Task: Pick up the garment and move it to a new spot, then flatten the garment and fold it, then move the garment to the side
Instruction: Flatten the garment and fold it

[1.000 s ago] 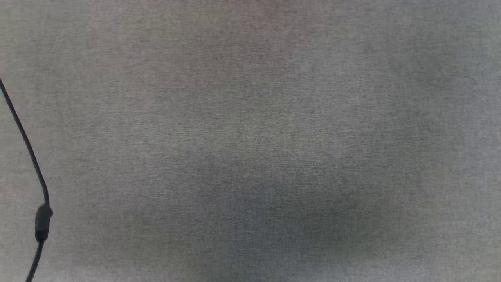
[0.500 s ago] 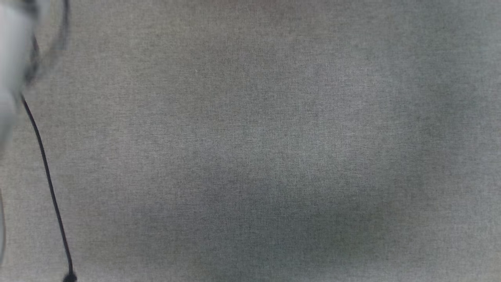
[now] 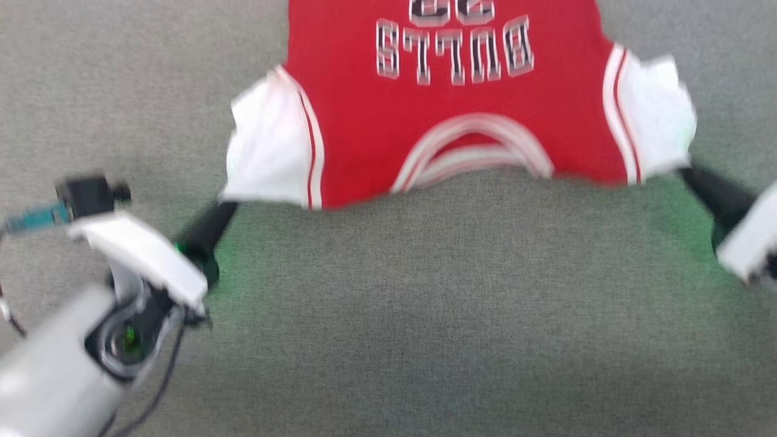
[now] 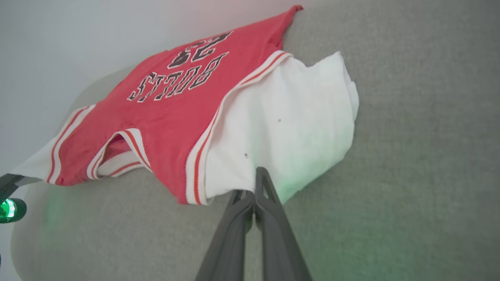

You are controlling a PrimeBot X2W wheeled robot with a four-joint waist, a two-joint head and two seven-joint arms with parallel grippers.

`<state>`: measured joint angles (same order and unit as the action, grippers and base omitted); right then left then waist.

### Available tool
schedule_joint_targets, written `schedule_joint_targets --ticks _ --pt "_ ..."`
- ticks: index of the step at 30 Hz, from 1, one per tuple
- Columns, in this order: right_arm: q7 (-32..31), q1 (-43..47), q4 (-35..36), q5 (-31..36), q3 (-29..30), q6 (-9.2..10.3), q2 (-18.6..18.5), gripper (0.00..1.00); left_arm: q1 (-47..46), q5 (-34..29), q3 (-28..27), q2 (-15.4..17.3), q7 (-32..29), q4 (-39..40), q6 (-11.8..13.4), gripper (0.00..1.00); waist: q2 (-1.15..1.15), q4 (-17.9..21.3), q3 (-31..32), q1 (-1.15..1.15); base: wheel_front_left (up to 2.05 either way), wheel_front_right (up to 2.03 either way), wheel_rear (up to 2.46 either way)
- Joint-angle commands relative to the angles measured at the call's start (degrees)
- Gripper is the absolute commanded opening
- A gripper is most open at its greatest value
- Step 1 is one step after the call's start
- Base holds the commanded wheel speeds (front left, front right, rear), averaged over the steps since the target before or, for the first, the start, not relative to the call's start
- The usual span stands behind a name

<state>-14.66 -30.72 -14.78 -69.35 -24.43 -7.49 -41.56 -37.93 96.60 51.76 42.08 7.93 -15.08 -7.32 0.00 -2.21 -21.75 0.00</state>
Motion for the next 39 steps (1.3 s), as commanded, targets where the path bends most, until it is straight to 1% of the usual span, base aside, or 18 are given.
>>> schedule_joint_targets --ticks 1,6,9,13,17,21,22,23,24,25,26,28,31,33,36,39 --pt "-0.67 2.60 1.59 0.38 0.76 0.00 -1.32 0.00 2.07 -0.31 0.15 0.90 0.34 1.16 -0.23 0.00 0.00 -0.37 1.29 0.00 0.00 0.00 0.00" --pt "-5.08 15.39 10.07 0.91 4.47 0.00 -4.74 0.00 9.83 -0.90 0.11 4.74 2.08 7.43 -0.23 0.00 0.00 -0.67 3.76 0.00 0.00 0.00 0.00" --pt "-8.05 22.42 15.15 1.50 7.46 0.00 -5.91 0.00 14.33 -0.24 -0.17 7.68 2.44 11.90 -0.23 0.00 0.00 -0.64 4.88 0.00 0.00 0.00 0.00" --pt "-12.38 31.81 22.17 1.60 11.93 0.00 -6.53 0.00 20.14 0.23 -0.43 12.15 3.33 16.89 -0.23 0.00 0.00 -0.53 6.00 0.00 0.00 0.00 0.00" --pt "-16.28 40.86 28.91 0.81 17.18 0.00 -5.19 0.00 24.97 0.49 -0.55 15.65 4.10 21.60 -0.23 0.00 0.00 -0.57 6.71 0.00 0.00 0.00 0.00" --pt "-19.35 46.84 33.94 1.76 22.74 0.00 -2.67 0.00 27.62 -0.30 -0.76 17.07 4.69 24.43 -0.23 0.00 0.00 -0.56 6.68 0.00 0.00 0.00 0.00" --pt "-19.85 47.47 34.51 2.52 23.78 0.00 -1.74 0.00 27.77 -0.70 -0.65 16.86 4.70 24.38 -0.23 0.00 0.00 -0.54 6.62 0.00 0.00 0.00 0.00" --pt "-19.85 47.47 34.51 2.52 23.78 0.00 -1.74 0.00 27.77 -0.70 -0.65 16.86 4.70 24.38 -0.23 0.00 0.00 -0.54 6.62 0.00 0.00 0.00 0.00" --pt "-20.40 47.50 34.59 3.30 24.87 0.00 -0.57 0.00 27.71 -0.95 -0.30 16.30 4.10 24.27 -0.23 0.00 0.00 -0.55 6.56 0.00 0.00 0.00 0.00" --pt "-22.00 46.21 34.36 4.90 25.42 0.00 1.31 0.00 26.70 -2.18 0.46 14.99 2.95 23.54 -0.23 0.00 0.00 -0.46 6.47 0.00 0.00 0.00 0.00" --pt "-22.00 46.21 34.36 4.90 25.42 0.00 1.31 0.00 26.70 -2.18 0.46 14.99 2.95 23.54 -0.23 0.00 0.00 -0.46 6.47 0.00 0.00 0.00 0.00" --pt "-23.79 44.20 32.86 7.01 24.88 0.00 3.17 0.00 25.67 -2.78 0.83 13.20 2.07 21.00 -0.23 0.00 0.00 -0.38 6.41 0.00 0.00 0.00 0.00" --pt "-25.99 40.72 28.99 9.69 23.13 0.00 6.01 0.00 24.10 -3.69 1.90 9.70 0.92 16.04 -0.21 0.00 0.00 -0.32 6.41 0.00 0.00 0.00 0.00" --pt "-27.10 38.40 26.14 13.09 21.27 -0.01 6.59 0.00 23.00 -4.42 2.47 7.12 0.64 12.14 -0.21 0.00 0.00 -0.30 6.39 0.00 0.00 0.00 0.00" --pt "-28.18 36.09 22.04 16.46 17.92 0.00 8.54 0.00 21.98 -5.48 3.49 3.40 0.45 7.11 -0.21 0.00 0.00 -0.16 6.31 0.00 0.00 0.00 0.00" --pt "-28.04 33.75 18.29 19.32 14.89 0.00 9.56 0.00 21.32 -5.71 3.82 0.66 0.85 3.28 -0.18 0.00 0.00 0.04 6.07 0.00 0.00 0.00 0.00"
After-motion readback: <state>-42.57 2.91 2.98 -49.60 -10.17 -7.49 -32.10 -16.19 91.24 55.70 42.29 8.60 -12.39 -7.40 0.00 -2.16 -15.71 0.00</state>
